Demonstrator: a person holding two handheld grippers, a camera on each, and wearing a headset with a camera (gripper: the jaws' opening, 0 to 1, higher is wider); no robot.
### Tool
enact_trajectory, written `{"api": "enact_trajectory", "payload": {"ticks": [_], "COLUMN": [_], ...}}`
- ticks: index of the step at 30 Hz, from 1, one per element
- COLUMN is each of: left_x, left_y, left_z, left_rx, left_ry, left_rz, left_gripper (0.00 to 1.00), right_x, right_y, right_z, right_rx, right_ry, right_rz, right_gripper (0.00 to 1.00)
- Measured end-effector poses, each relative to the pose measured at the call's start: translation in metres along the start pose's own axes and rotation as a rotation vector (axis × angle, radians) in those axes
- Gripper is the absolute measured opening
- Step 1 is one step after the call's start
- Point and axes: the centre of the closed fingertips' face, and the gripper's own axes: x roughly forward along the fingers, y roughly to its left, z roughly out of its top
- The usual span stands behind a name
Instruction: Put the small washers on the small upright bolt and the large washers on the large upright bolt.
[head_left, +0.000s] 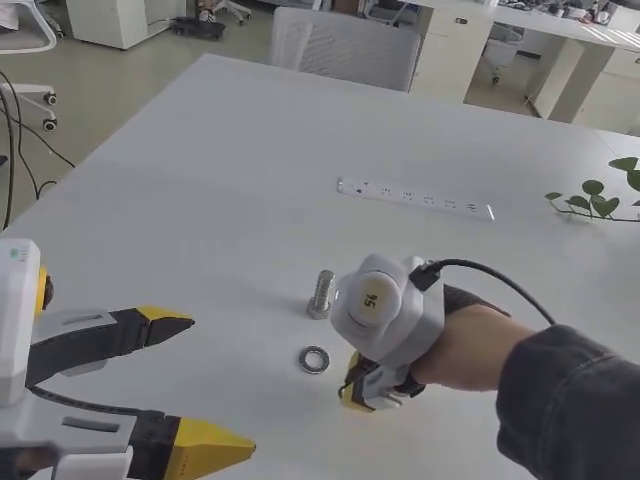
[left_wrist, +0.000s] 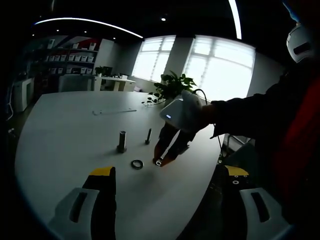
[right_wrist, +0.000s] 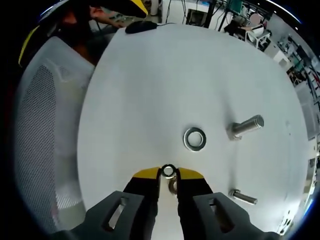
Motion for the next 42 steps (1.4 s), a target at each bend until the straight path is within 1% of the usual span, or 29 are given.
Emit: {"api": "enact_trajectory", "payload": {"ticks": [5, 18, 25, 30, 33, 38, 42], "left_x": [0.002, 0.008, 0.011, 0.012, 0.012, 0.012, 0.012], "left_y": [0.0, -0.002, -0.003, -0.003, -0.004, -0.004, -0.005], "left_z": [0.001, 0.003, 0.003, 0.003, 0.002, 0.002, 0.001], "left_rx": [0.003, 0.011, 0.013, 0.015, 0.014, 0.014, 0.013], "left_ry": [0.0, 0.007, 0.012, 0.015, 0.016, 0.016, 0.016], "left_rz": [-0.004, -0.02, -0.027, -0.029, -0.029, -0.03, -0.03], "left_gripper": [0.87, 0.87, 0.87, 0.87, 0.87, 0.87, 0.87], "right_x": [-0.01, -0.028, -0.043, -0.053, -0.057, -0.067, -0.074], "right_y": [-0.006, -0.019, -0.034, -0.041, -0.045, -0.055, -0.064], "right_z": [-0.009, -0.031, -0.045, -0.053, -0.056, -0.06, -0.059], "right_rx": [0.015, 0.058, 0.087, 0.104, 0.108, 0.112, 0.112], "right_ry": [0.004, 0.012, 0.018, 0.023, 0.026, 0.032, 0.031], "right_rz": [-0.02, -0.059, -0.094, -0.117, -0.128, -0.15, -0.166], "right_gripper": [0.14, 0.14, 0.14, 0.14, 0.14, 0.14, 0.14]}}
